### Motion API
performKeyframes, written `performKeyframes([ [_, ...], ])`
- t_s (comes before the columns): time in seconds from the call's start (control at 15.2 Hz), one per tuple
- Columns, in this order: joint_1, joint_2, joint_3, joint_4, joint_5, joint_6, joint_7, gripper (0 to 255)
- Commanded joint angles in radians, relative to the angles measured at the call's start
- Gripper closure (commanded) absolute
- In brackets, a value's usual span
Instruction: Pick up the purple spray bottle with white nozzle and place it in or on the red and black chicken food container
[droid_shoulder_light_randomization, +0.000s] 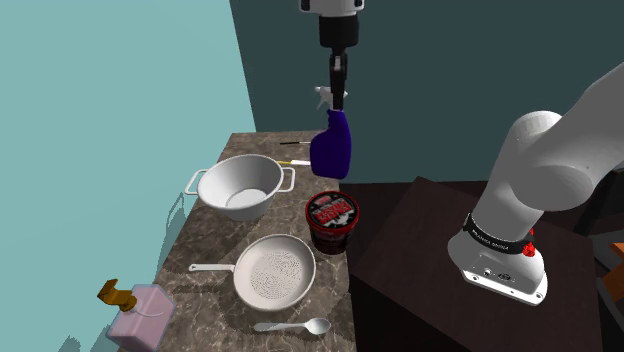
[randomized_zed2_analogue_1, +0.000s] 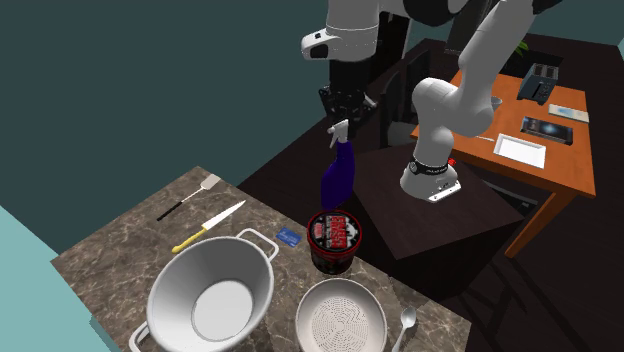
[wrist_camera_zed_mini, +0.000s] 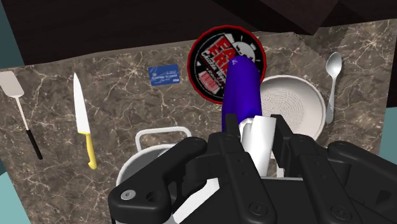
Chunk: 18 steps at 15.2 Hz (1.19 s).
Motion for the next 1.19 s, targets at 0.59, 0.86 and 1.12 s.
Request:
performKeyframes([
  [0.59, 0.003, 0.007, 0.007, -0.142, 0.005, 0.15, -0.002, 255],
  [0.86, 0.004, 0.017, 0.01, -0.188, 0.007, 0.206, -0.002, 255],
  [1.12, 0.004, 0.031, 0.012, -0.231, 0.008, 0.263, -0.003, 255],
])
